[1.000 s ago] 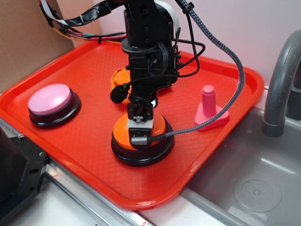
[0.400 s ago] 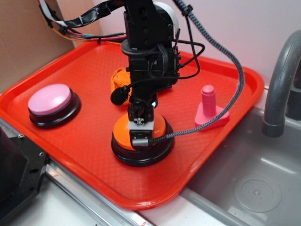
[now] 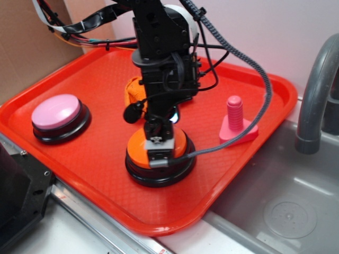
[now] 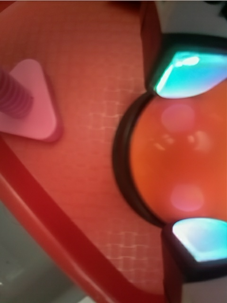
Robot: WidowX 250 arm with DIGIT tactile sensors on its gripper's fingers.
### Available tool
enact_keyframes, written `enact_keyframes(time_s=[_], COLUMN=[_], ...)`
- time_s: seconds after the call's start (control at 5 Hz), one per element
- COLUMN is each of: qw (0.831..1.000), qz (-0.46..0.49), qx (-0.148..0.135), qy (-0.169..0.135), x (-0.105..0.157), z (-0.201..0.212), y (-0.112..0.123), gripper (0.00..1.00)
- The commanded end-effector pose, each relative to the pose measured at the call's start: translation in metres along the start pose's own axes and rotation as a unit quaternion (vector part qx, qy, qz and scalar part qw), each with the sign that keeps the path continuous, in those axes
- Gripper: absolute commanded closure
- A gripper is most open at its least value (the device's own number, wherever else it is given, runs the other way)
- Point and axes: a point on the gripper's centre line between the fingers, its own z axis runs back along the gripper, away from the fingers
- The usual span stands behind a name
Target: Push the orange button.
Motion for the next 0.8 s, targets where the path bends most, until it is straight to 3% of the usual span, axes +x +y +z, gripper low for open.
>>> enact_keyframes(time_s=[0.0,0.6], qw=[1.0,0.999], qz=[0.014,0.007], qx=[0.015,0.025], qy=[-0.012,-0.037], x=[0.001,0.005], z=[0.043,0.064], y=[-0.015,-0.01], gripper=[0.0,0.0])
